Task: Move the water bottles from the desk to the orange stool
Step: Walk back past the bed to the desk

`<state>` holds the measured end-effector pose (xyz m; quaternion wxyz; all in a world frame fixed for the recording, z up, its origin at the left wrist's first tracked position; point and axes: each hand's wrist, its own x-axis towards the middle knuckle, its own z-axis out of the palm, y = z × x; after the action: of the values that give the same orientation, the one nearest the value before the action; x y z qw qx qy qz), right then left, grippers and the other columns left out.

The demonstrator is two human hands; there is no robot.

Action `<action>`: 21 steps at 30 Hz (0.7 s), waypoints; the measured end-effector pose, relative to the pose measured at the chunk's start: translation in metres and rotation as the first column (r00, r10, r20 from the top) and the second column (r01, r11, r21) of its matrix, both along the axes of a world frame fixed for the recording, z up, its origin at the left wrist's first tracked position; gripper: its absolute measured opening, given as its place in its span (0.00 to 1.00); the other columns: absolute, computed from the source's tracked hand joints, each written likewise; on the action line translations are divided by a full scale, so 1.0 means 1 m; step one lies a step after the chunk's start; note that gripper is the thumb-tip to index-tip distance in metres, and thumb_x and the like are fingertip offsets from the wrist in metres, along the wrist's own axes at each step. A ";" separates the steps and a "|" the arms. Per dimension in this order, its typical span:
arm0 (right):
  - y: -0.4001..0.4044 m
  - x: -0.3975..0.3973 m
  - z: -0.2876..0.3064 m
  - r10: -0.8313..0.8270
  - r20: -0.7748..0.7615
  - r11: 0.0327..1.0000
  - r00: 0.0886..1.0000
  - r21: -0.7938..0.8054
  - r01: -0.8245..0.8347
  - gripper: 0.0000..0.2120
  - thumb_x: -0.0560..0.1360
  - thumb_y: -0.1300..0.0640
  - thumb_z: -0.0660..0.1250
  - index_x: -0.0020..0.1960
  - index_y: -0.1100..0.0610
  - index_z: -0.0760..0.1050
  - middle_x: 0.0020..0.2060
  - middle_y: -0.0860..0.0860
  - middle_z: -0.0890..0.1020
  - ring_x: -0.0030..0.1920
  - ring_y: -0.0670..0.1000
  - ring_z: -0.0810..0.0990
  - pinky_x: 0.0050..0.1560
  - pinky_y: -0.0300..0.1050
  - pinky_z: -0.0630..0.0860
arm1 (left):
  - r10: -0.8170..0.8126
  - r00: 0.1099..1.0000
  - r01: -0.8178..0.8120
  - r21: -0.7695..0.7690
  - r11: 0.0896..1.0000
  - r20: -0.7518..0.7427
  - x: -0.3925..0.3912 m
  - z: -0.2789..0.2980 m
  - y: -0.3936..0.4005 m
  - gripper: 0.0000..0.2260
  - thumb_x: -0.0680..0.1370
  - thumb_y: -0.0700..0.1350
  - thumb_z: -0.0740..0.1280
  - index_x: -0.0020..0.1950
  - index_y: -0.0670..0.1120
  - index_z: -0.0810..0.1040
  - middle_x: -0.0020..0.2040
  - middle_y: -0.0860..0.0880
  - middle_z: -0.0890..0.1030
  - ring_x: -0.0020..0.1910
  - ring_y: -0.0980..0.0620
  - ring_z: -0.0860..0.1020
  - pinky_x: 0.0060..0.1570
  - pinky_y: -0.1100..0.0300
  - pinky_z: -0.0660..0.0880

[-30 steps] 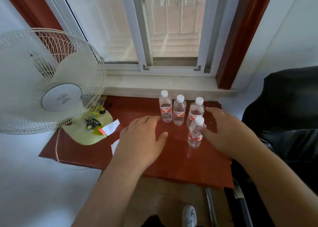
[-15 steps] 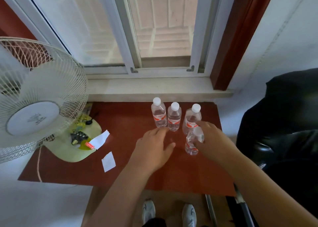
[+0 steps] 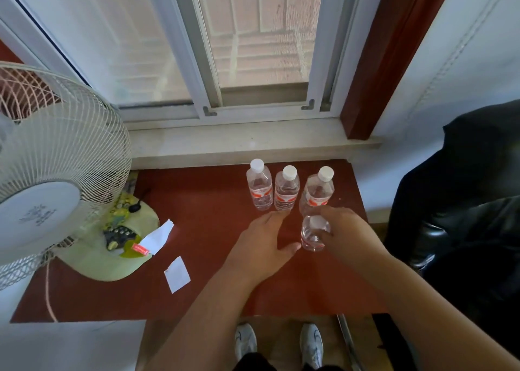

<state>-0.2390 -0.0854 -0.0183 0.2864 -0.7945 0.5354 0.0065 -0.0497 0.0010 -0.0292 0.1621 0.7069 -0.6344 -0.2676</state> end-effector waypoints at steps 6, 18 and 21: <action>0.012 0.020 -0.005 0.116 0.059 0.993 0.991 0.015 -0.117 0.20 0.75 0.51 0.70 0.65 0.39 0.74 0.59 0.46 0.80 0.57 0.49 0.79 0.54 0.45 0.76 | 0.006 0.992 -0.001 0.038 0.999 -0.129 0.008 -0.013 -0.002 0.37 0.71 0.58 0.75 0.78 0.56 0.65 0.75 0.57 0.70 0.73 0.57 0.68 0.72 0.56 0.67; 0.012 0.035 0.001 0.031 0.340 0.994 0.940 0.088 -0.065 0.20 0.72 0.47 0.76 0.63 0.44 0.76 0.49 0.36 0.82 0.48 0.32 0.80 0.48 0.28 0.75 | 0.216 0.926 -0.189 0.113 0.975 -0.311 0.012 -0.025 0.007 0.17 0.71 0.50 0.77 0.59 0.60 0.81 0.52 0.60 0.82 0.53 0.62 0.80 0.57 0.58 0.78; -0.004 0.034 0.009 -0.045 0.322 0.999 0.946 -0.002 0.048 0.18 0.73 0.44 0.74 0.61 0.44 0.76 0.47 0.39 0.81 0.45 0.37 0.80 0.46 0.35 0.77 | 0.286 0.912 -0.265 0.111 0.958 -0.293 0.015 -0.028 0.008 0.14 0.72 0.54 0.78 0.56 0.59 0.82 0.49 0.59 0.84 0.51 0.61 0.80 0.54 0.59 0.78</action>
<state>-0.2051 -0.0889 -0.0090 0.3659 -0.7736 0.5001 -0.1327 -0.0351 0.0088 -0.0571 0.2700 0.7443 -0.4861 -0.3700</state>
